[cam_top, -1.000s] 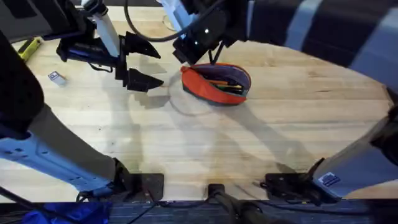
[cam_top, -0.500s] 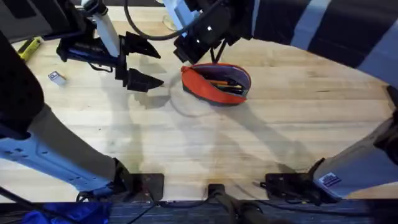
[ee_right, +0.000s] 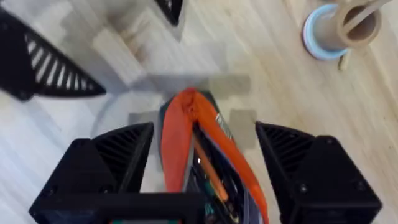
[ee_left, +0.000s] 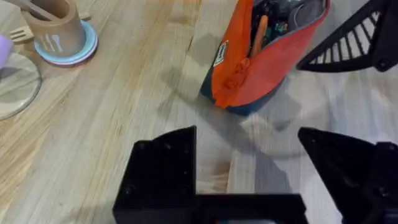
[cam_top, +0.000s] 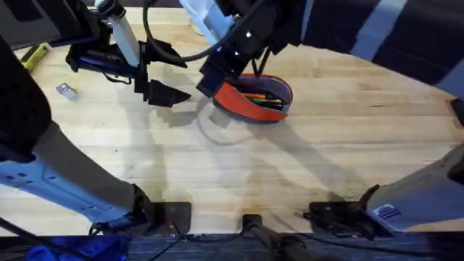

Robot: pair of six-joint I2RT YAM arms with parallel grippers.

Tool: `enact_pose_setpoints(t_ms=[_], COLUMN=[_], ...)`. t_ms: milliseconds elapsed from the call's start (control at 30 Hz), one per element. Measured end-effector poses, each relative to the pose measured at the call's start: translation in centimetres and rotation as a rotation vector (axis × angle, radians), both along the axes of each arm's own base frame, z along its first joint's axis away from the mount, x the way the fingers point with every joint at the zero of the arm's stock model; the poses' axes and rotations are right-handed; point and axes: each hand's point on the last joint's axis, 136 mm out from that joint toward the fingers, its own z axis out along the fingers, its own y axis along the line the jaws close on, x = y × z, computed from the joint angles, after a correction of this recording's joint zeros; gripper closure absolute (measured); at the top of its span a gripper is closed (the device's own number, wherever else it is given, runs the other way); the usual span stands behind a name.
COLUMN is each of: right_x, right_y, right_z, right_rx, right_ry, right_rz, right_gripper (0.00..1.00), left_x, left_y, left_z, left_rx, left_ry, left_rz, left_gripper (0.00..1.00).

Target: Unzip the bag, pick up the pens from the table one at a time and place them inside, then zip the bag closed.

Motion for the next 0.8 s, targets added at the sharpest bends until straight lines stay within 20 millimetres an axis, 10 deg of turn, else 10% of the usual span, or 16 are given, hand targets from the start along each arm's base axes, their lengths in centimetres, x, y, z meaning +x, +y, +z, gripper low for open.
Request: enact_pose_setpoints(t_ms=[800], right_x=[-0.9], right_y=[0.9], right_z=[0.0], right_rx=[0.012], right_ry=[0.017], right_rz=[0.052], right_gripper=[0.004], left_x=[0.0], left_y=[0.0], left_z=[0.0], left_rx=[0.000], left_ry=[0.000], left_rz=[0.000], left_gripper=[0.007])
